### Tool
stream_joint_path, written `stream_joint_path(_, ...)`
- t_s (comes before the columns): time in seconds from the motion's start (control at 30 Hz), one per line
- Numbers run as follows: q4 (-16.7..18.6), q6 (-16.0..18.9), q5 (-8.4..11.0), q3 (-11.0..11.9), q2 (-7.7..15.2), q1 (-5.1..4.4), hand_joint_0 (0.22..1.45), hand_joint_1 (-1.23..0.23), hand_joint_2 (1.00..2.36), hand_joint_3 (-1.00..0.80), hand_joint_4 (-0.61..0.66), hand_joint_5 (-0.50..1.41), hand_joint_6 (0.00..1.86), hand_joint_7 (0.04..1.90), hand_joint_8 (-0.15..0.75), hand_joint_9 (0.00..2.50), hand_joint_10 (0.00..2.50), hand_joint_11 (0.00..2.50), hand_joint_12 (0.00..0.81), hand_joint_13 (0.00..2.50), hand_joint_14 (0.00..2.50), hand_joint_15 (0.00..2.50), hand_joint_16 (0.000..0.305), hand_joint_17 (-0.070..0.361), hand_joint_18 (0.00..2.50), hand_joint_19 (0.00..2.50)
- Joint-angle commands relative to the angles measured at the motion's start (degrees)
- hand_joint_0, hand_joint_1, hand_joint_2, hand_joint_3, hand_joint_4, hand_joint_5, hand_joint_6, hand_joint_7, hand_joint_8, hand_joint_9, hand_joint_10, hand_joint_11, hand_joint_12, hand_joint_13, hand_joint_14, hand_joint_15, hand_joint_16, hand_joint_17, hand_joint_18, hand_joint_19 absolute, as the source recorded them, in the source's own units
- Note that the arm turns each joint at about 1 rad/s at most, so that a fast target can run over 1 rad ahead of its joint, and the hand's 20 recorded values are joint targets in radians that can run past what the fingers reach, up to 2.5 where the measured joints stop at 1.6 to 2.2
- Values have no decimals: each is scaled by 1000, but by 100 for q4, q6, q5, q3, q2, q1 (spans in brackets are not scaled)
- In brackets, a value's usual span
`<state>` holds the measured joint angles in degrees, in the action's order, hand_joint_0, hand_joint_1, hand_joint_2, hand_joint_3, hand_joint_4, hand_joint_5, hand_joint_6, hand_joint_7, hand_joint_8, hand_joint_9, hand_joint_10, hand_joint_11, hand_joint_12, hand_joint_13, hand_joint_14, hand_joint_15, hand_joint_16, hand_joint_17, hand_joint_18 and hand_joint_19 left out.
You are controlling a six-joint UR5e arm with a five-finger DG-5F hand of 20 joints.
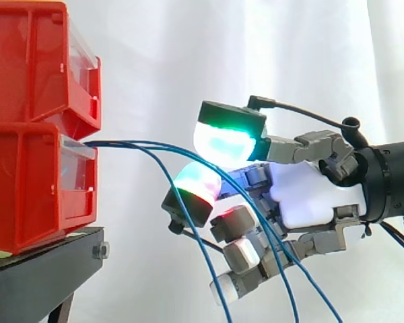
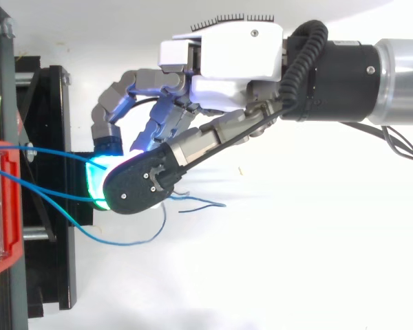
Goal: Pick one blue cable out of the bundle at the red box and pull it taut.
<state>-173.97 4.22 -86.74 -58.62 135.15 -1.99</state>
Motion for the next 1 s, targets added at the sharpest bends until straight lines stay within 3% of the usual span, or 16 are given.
stream_joint_path(0.0, -5, 0, -1, 0, 2, -3, 634, -677, 1012, -343, 74, -194, 951, 932, 316, 1032, 6, 1235, 401, 1035, 21, 717, 54, 121, 661, 304)
stream_joint_path(0.2, 4, 0, -1, 0, 2, 6, 736, -785, 1000, -500, -26, -196, 955, 944, 308, 1031, 6, 1231, 391, 1041, 21, 707, 52, 117, 695, 249)
stream_joint_path(0.33, -5, 0, -1, 0, 2, -3, 752, -805, 1000, -500, -39, -201, 956, 900, 298, 1024, 5, 1235, 381, 1033, 21, 697, 51, 116, 706, 218)
stream_joint_path(0.57, 4, 0, -1, 0, 2, -3, 709, -880, 1000, -500, 47, -197, 957, 892, 297, 1018, 6, 1233, 381, 1022, 21, 701, 52, 116, 706, 217)
stream_joint_path(0.7, 4, 0, 8, 0, 2, -3, 600, -922, 1000, -500, 62, -197, 956, 905, 300, 1013, 5, 1228, 387, 1019, 21, 703, 52, 117, 702, 239)
stream_joint_path(0.83, -5, 0, -1, 0, 2, -3, 514, -878, 1000, -500, 84, -195, 958, 879, 325, 1012, 4, 1219, 408, 1025, 22, 702, 56, 126, 706, 262)
stream_joint_path(0.97, -5, 0, 8, 0, 2, -3, 473, -708, 1000, -500, 107, -194, 952, 861, 345, 1030, 3, 1215, 430, 1037, 20, 704, 60, 136, 715, 284)
